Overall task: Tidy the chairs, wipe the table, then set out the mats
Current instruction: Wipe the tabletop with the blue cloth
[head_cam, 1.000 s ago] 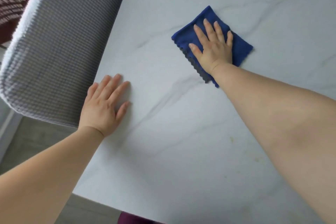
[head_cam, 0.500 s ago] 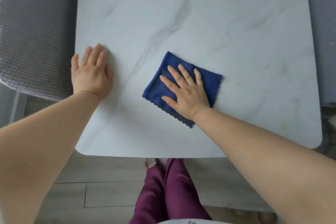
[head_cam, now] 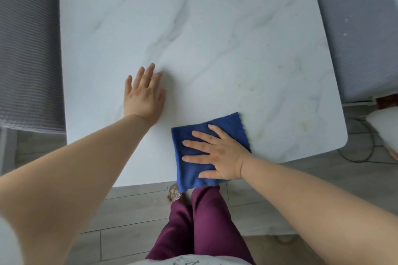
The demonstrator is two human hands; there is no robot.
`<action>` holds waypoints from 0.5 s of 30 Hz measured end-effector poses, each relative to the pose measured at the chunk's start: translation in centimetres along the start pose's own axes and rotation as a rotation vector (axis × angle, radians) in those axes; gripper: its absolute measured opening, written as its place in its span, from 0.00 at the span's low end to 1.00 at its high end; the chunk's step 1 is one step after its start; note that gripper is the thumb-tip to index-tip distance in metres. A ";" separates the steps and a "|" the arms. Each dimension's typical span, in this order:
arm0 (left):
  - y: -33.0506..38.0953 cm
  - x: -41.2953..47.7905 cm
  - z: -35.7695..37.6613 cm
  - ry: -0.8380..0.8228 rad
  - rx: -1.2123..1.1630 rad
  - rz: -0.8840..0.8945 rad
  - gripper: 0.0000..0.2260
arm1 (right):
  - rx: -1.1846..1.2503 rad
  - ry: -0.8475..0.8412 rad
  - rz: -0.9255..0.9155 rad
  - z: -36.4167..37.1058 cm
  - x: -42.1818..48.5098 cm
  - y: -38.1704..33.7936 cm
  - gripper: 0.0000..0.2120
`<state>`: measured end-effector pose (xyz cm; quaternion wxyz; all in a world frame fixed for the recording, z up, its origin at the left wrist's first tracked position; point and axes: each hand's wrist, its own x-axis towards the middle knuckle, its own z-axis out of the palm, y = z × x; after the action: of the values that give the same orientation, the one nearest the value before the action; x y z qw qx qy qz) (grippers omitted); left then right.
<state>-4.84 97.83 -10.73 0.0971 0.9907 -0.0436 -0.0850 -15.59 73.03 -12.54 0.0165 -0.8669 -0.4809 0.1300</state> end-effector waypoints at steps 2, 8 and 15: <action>0.5 1.3 0.0 -0.002 -0.002 0.008 0.23 | 0.003 0.016 -0.065 -0.1 0.3 2.0 0.27; 0.8 4.2 1.0 0.030 -0.047 -0.029 0.22 | -0.004 0.097 -0.002 -1.6 3.7 9.3 0.27; 0.9 4.6 1.1 0.033 -0.023 -0.046 0.23 | 0.003 0.066 0.081 -5.5 10.6 19.6 0.27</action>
<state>-0.60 96.23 -12.38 0.1072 0.9915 -0.0184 -0.0713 7.33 71.87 -12.42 0.0284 -0.8895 -0.4444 0.1026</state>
